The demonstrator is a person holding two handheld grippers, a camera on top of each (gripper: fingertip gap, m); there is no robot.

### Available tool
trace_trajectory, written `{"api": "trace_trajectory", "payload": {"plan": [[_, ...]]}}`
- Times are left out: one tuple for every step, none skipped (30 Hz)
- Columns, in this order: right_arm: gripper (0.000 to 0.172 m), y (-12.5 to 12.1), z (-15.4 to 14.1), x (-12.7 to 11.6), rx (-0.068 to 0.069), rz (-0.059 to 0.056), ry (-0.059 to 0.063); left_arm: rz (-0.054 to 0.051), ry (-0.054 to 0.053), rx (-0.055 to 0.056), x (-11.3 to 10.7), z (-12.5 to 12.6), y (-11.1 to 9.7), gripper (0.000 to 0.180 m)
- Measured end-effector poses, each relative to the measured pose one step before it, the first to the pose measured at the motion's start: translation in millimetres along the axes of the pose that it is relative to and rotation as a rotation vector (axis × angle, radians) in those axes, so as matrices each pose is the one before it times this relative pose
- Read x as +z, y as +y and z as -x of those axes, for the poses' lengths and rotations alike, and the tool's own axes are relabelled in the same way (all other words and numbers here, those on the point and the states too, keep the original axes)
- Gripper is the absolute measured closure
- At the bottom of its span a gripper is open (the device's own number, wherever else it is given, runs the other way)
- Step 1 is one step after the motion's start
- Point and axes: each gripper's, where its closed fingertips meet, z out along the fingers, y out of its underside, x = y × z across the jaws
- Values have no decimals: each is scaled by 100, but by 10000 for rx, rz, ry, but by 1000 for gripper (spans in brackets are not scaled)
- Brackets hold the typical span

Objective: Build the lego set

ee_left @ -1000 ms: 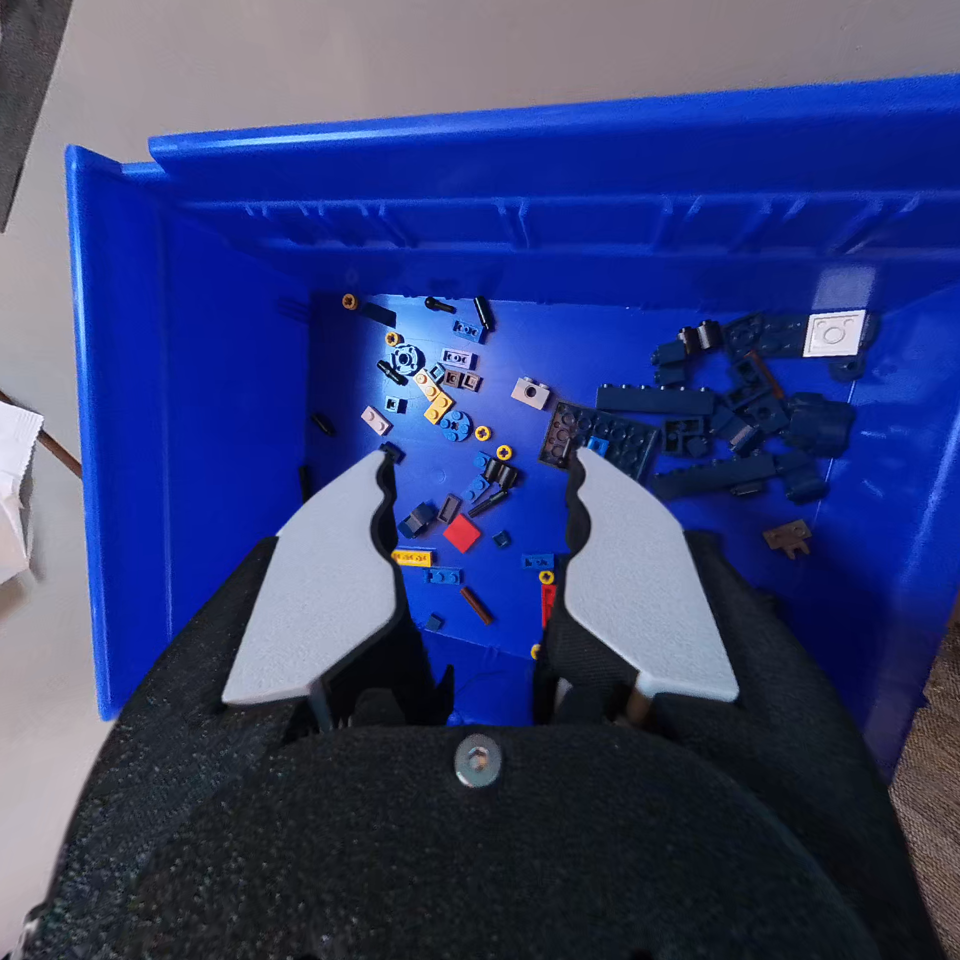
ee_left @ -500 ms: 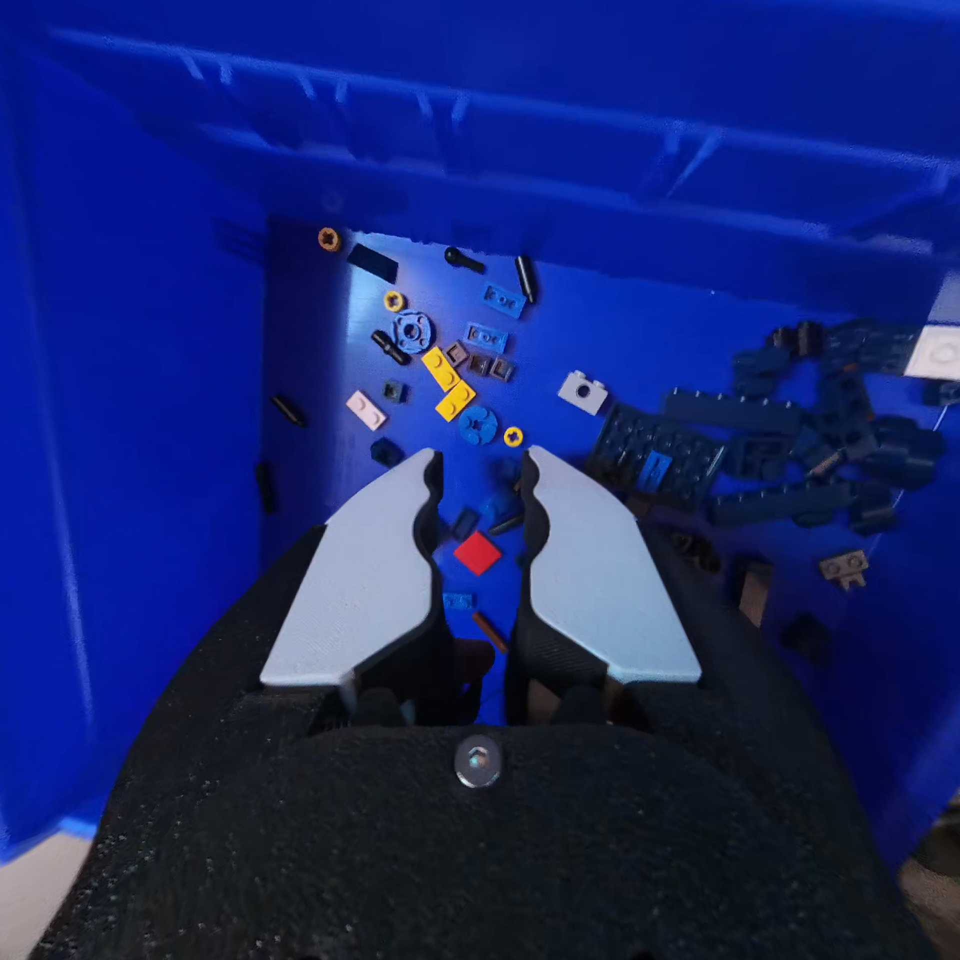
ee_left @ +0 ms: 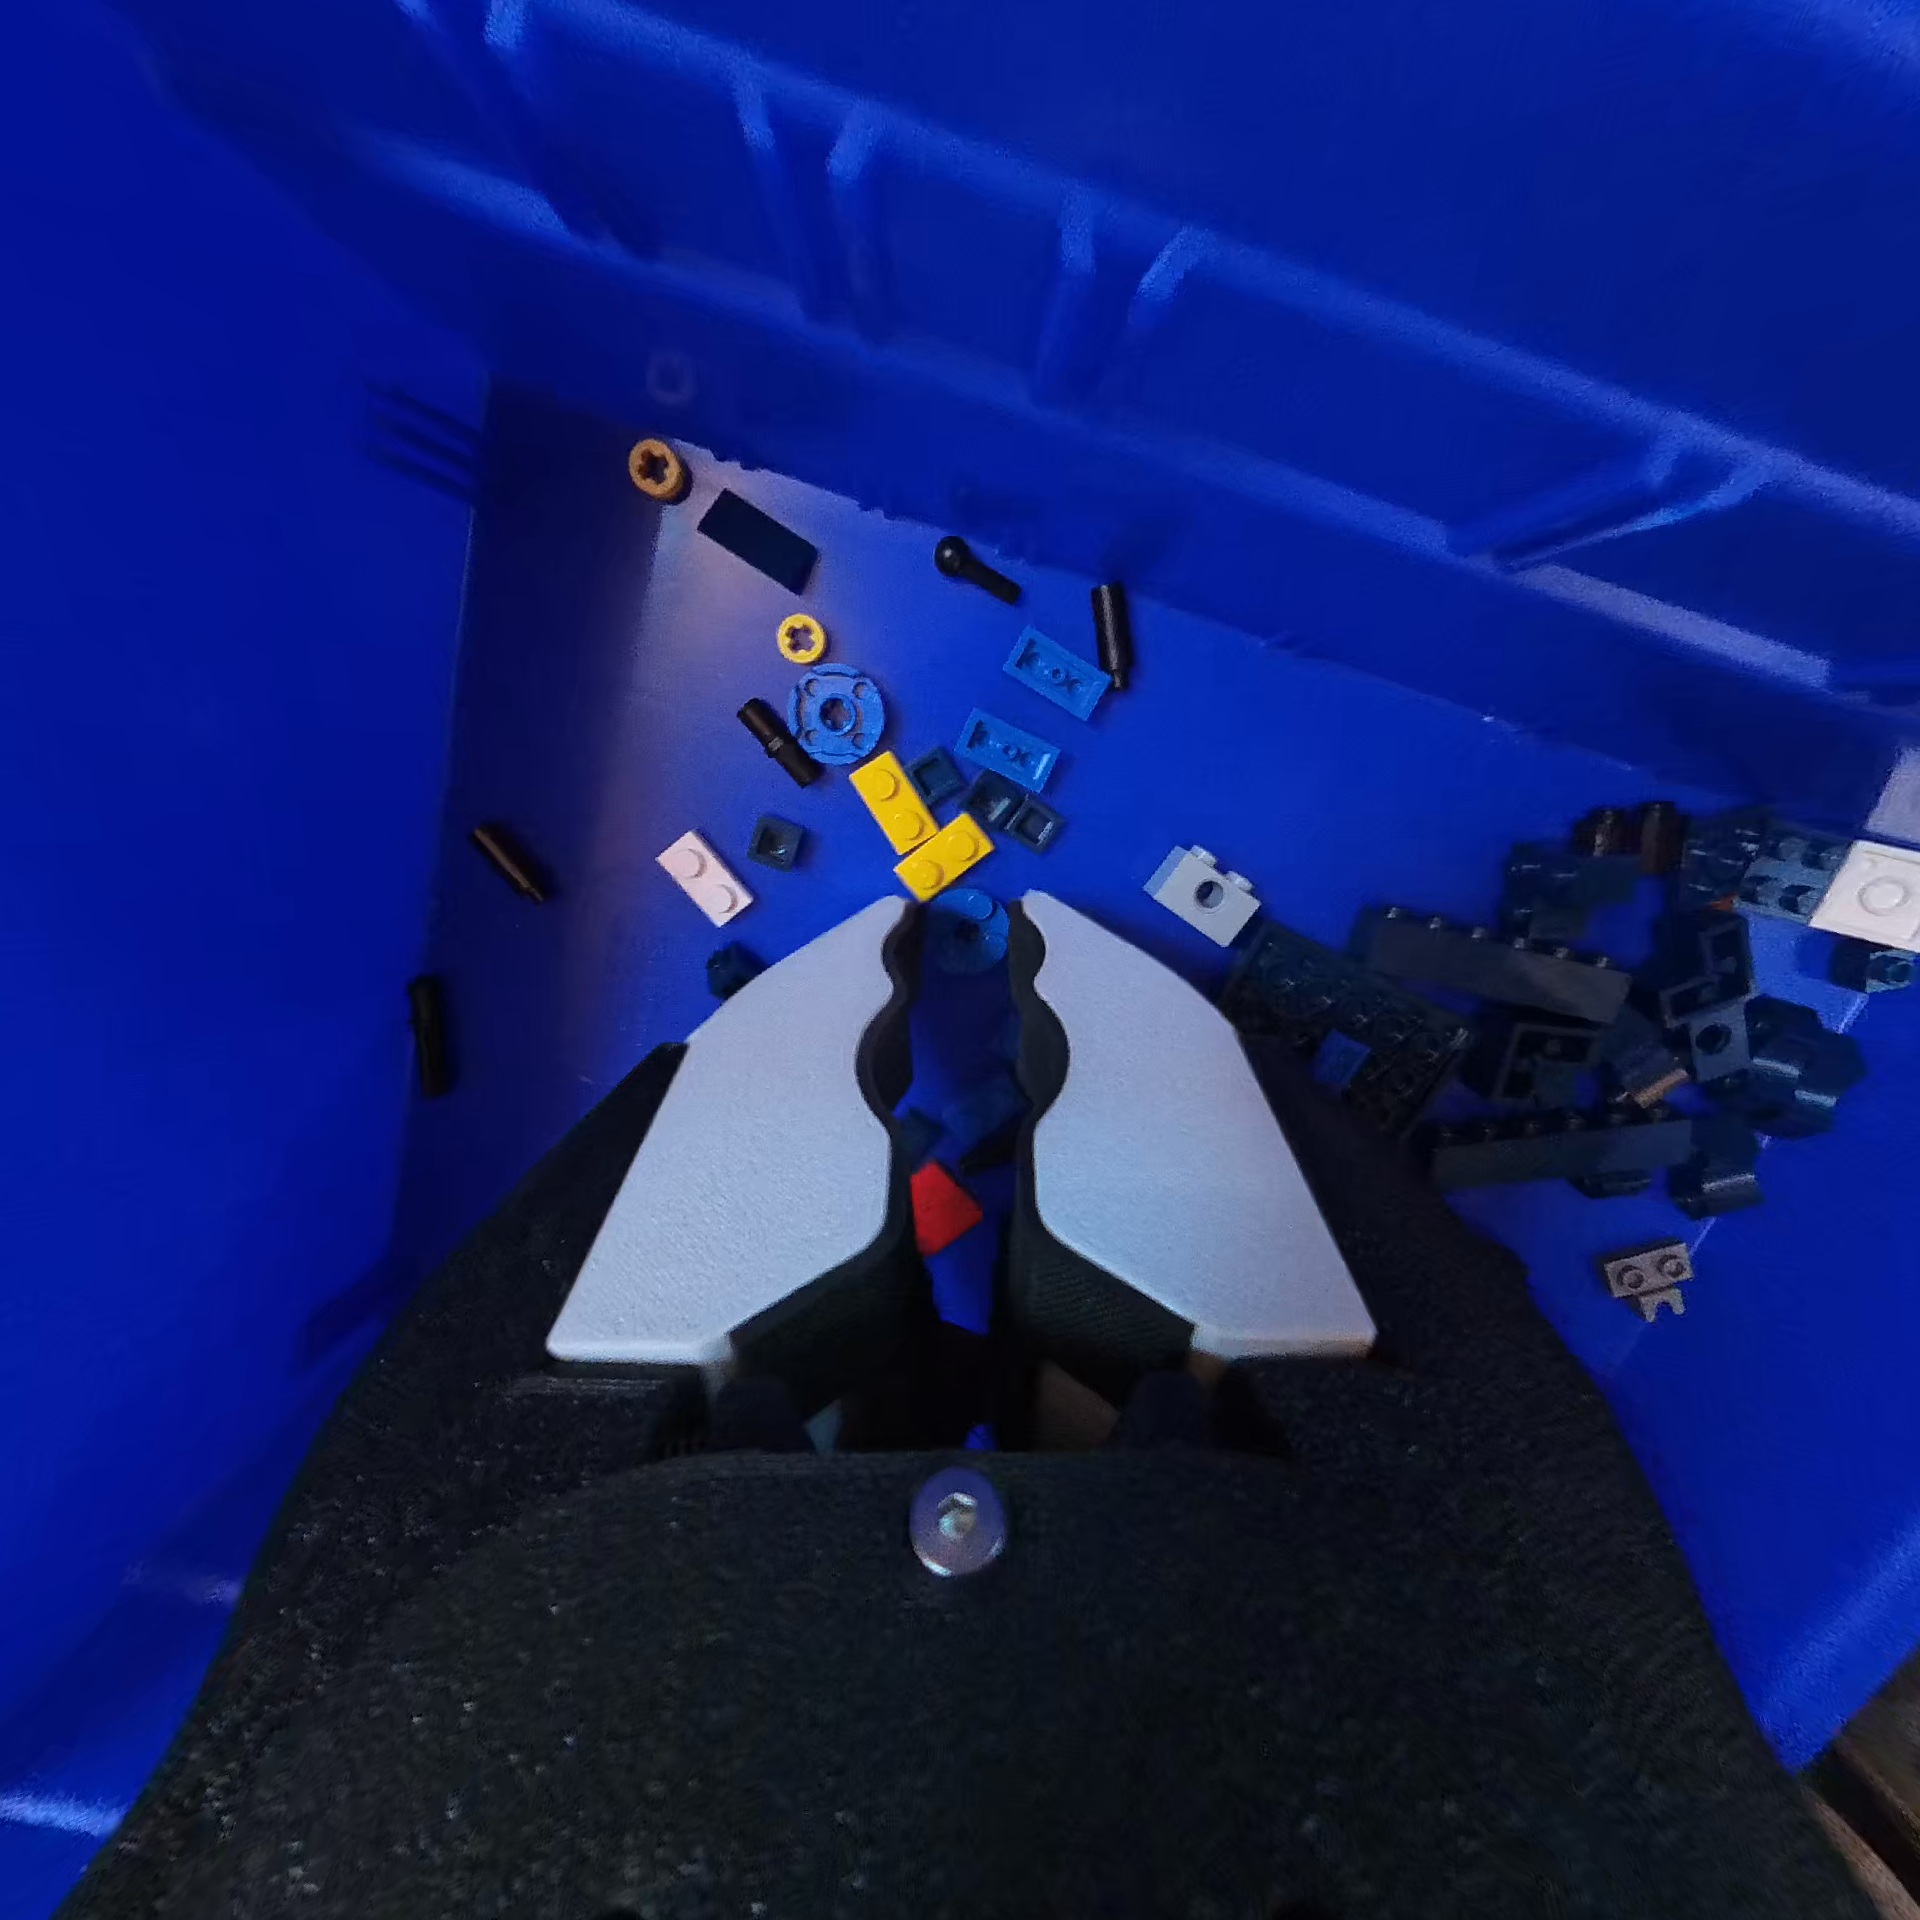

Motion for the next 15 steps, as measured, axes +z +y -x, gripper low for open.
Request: {"api": "trace_trajectory", "payload": {"plan": [[84, -114, 76, 9, -17, -21, -7, 45, -387, 90, -197, 499, 91, 165], [84, -180, 88, -14, -37, -51, 13, -64, -339, 125, -466, 382, -44, 165], [84, -245, 75, -11, -53, -72, 43, -250, -308, -2, -798, 323, -345, 165], [85, -242, 54, -4, -58, -64, 69, -343, -360, -99, -1133, 335, -543, 165], [85, -243, 39, -9, -53, -43, 82, -448, -477, -34, -1458, 363, -794, 165], [86, -229, 54, 22, -42, -34, 78, -666, -551, 46, -1710, 256, -1226, 165], [87, -245, 136, 49, -36, -44, 28, -862, -407, -3, -1854, -126, -1695, 165], [87, -290, 277, 102, -45, -72, -62, -1073, -254, -119, -1848, -582, -2248, 165], [88, -311, 349, 133, -54, -72, -97, -1223, 1, -92, -1673, -1256, -2648, 165], [89, -283, 332, 174, -56, -35, -65, -1252, 190, -16, -1286, -1830, -2794, 165], [90, -228, 330, 177, -85, 7, -40, -1303, 234, -72, -744, -2146, -2854, 165], [91, -230, 393, 191, -133, 34, -64, -1162, 577, -129, -110, -2806, -2524, 165], [91, -248, 478, 183, -181, 52, -96, -899, 921, -154, 576, -3364, -1916, 165], [93, -270, 484, 189, -243, 82, -75, -786, 856, -239, 1181, -3173, -1424, 165], [94, -292, 470, 178, -301, 95, -41, -769, 837, -325, 1636, -2925, -1017, 165]]}}
